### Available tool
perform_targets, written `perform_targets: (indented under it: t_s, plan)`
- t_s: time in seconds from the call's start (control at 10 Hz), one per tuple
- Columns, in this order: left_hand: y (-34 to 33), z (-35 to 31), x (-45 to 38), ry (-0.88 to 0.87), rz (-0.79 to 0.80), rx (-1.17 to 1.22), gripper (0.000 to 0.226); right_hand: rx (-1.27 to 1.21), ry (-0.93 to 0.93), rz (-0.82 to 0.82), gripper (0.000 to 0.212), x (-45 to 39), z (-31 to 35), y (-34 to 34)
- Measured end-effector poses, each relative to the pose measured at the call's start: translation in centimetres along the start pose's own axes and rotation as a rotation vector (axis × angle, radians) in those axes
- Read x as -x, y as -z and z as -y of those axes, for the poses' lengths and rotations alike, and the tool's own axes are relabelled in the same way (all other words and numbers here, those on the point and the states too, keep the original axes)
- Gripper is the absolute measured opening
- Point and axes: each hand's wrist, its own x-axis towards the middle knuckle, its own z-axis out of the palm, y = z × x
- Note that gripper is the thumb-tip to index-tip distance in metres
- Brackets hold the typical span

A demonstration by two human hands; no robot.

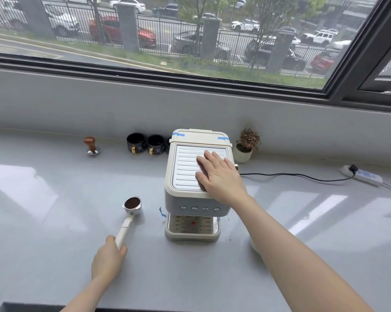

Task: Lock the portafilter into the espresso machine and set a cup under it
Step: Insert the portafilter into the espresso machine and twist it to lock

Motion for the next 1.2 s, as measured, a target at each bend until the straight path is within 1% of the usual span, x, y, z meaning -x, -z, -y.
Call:
perform_targets:
  t_s: [0.1, 0.2, 0.4, 0.5, 0.8, 1.2]
  plan:
    - [0.2, -0.2, 1.7, -0.065, 0.0, -0.009, 0.013, -0.007, -0.003, -0.018, 0.054, -0.1, 0.0, -0.1]
    - [0.1, -0.6, 3.4, -0.153, 0.039, -0.021, 0.013, -0.011, -0.003, -0.027, 0.054, 0.0, 0.0, -0.1]
    - [-0.3, -2.7, 5.3, -0.309, 0.101, -0.044, 0.006, -0.006, -0.003, -0.024, 0.053, 0.0, 0.0, -0.1]
    - [-0.3, -4.0, 5.5, -0.352, 0.104, -0.037, 0.006, -0.011, -0.004, -0.023, 0.054, 0.0, 0.0, -0.1]
    - [0.2, -6.8, 5.1, -0.407, 0.097, 0.005, 0.005, -0.027, -0.007, -0.036, 0.054, 0.0, 0.0, -0.2]
    - [1.8, -9.5, 3.1, -0.503, 0.139, -0.006, 0.004, -0.047, -0.013, -0.043, 0.053, 0.0, 0.0, -0.2]
